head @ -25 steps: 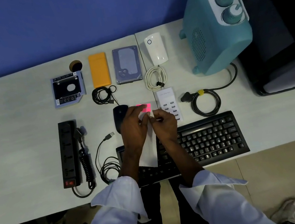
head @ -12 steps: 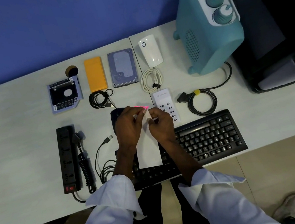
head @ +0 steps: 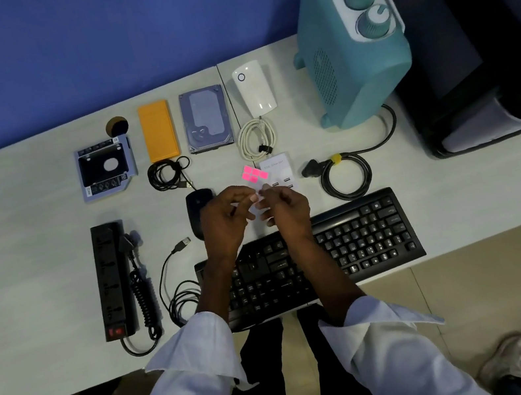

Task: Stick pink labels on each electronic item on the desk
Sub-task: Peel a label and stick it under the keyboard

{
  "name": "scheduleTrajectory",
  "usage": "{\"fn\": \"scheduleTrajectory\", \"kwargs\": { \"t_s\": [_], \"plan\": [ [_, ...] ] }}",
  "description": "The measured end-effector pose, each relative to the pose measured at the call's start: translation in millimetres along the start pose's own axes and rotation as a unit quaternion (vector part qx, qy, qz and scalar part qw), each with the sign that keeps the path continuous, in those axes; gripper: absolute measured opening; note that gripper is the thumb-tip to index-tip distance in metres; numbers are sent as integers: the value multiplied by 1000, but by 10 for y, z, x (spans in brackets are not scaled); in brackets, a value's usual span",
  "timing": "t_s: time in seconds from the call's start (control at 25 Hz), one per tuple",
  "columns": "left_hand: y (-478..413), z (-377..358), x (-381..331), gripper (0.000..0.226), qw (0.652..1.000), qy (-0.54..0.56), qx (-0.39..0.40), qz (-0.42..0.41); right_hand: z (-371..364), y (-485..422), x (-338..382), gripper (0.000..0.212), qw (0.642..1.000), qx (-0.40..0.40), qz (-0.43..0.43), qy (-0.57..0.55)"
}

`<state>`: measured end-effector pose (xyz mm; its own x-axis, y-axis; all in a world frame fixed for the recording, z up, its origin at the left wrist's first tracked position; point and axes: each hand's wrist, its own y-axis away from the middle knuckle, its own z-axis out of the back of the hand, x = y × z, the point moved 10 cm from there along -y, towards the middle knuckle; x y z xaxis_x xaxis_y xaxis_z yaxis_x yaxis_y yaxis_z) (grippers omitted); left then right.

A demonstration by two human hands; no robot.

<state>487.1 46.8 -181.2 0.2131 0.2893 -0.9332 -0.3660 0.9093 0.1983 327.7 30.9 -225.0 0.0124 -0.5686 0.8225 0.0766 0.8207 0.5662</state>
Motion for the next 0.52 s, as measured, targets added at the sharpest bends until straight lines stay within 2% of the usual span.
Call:
{"fn": "scheduleTrajectory", "kwargs": {
  "t_s": [0.08, 0.16, 0.36, 0.44, 0.52],
  "plan": [
    [71, -173, 9, 4, 999, -6, 39, 7, 93, 53, -30, 15, 998, 39, -33, -46],
    [134, -326, 25, 10, 997, -15, 73, 7, 296, 107, -11, 15, 998, 40, -24, -50],
    [345, -628, 49, 21, 988, -68, 140, 4, 769, 191, -92, 9, 999, 44, -21, 0],
    [464, -684, 43, 27, 978, -149, 140, -37, 969, 219, -188, 5, 999, 19, -24, 9],
    [620, -785, 34, 48, 941, -279, 157, -108, 1129, 280, -316, 9, 999, -1, -39, 0]
  ]
}}
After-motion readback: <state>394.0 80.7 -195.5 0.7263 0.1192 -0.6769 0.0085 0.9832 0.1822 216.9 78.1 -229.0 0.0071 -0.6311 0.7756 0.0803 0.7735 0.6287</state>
